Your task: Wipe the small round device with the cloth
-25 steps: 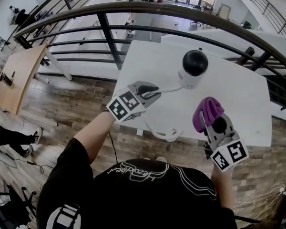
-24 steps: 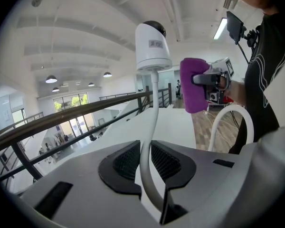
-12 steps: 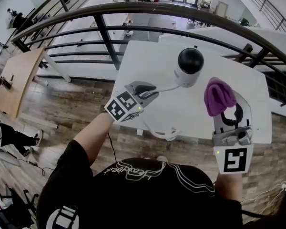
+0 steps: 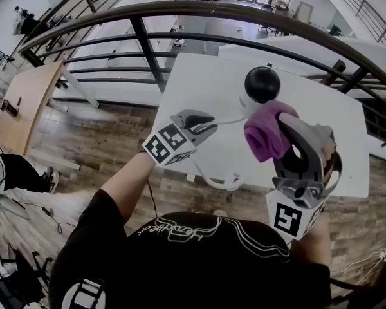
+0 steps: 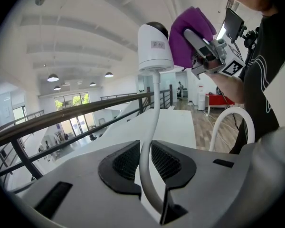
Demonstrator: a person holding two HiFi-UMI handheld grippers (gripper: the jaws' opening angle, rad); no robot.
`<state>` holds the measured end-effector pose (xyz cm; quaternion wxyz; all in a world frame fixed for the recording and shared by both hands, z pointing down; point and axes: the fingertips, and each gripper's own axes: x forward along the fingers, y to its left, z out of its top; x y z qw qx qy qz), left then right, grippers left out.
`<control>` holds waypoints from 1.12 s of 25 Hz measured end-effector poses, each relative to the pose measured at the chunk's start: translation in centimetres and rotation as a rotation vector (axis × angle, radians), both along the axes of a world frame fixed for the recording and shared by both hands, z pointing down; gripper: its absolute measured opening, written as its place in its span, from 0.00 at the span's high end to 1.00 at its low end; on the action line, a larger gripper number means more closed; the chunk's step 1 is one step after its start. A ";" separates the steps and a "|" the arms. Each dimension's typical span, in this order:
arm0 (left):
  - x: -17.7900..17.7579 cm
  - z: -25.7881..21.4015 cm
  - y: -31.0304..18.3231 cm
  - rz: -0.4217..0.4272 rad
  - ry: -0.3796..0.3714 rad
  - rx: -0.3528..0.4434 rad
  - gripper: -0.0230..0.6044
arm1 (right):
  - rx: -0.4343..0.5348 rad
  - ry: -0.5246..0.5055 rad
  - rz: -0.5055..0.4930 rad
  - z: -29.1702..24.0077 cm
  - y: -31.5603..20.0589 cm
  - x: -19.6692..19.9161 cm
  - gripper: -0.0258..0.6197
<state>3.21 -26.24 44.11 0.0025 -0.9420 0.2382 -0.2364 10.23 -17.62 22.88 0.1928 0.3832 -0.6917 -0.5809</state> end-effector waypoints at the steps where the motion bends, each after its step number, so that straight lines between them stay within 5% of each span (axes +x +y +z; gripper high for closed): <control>1: 0.0 0.1 0.0 -0.001 0.003 -0.002 0.84 | 0.006 0.011 0.001 0.4 -0.1 -0.1 0.87; 28: -0.3 -0.4 0.4 0.005 0.034 -0.020 0.84 | -0.130 0.072 0.018 6.5 -1.4 -0.8 0.87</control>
